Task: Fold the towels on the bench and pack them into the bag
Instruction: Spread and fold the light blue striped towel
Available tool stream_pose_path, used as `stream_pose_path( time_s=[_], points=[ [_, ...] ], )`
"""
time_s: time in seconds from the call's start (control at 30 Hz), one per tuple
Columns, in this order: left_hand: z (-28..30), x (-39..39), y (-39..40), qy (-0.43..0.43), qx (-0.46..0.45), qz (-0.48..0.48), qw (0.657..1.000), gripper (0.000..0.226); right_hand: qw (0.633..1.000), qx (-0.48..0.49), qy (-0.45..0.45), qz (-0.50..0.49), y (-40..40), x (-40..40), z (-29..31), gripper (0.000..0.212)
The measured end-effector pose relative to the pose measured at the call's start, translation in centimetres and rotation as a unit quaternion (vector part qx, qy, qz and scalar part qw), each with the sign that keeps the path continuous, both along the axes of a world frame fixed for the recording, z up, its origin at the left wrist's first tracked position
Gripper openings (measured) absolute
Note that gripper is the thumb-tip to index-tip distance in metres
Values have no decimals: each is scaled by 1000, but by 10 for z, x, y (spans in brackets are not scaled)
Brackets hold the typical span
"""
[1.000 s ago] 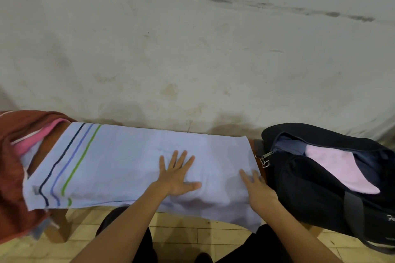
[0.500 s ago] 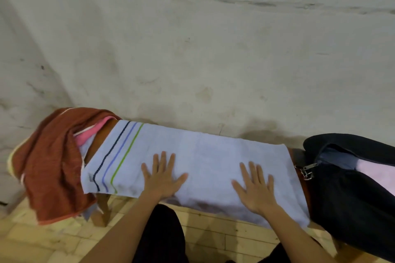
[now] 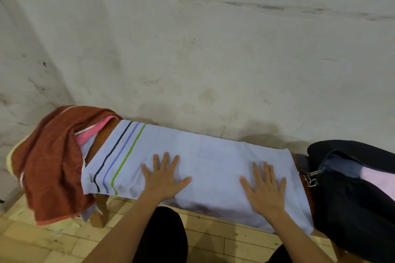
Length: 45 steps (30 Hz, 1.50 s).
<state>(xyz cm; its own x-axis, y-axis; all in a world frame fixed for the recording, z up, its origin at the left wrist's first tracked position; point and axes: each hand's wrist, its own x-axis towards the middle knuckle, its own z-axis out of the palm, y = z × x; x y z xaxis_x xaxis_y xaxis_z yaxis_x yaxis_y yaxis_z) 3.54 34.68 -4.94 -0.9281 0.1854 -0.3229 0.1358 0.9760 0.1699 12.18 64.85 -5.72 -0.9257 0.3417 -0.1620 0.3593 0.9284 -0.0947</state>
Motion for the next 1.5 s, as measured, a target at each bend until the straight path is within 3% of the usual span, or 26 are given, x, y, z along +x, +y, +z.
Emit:
stream_pose_path(
  time_s=[0.2,0.4,0.6,0.8,0.9,1.03,1.17,1.23,1.3,1.5],
  points=[
    [5,-15,26,55,41,-5,998,107,999,-29,-7,-26,13,-30,5,77],
    [-13,-35,45,70,46,-1,996,95,995,-80,-12,-59,31,-64,0,74],
    [-24,-39,50,93,3,-10,996,99,995,-28,28,-87,49,-57,-15,76],
    [-25,-44,46,65,-1,-24,998,99,994,-30,9,-100,49,-61,-10,79],
    [-15,-45,45,46,55,-28,997,98,994,-33,28,-99,44,-59,-6,80],
    [2,-38,40,76,141,7,987,104,997,-25,56,-45,13,-65,4,73],
    [7,-34,7,125,172,76,974,62,993,-91,58,46,-36,-76,11,71],
    [9,-32,-15,147,171,108,968,56,988,-103,41,106,-63,-80,13,88],
    [9,-30,-33,129,145,119,974,65,983,-97,28,151,-89,-81,12,101],
    [-8,-26,-74,31,46,117,992,91,987,-71,25,145,-117,-69,-8,91]
  ],
)
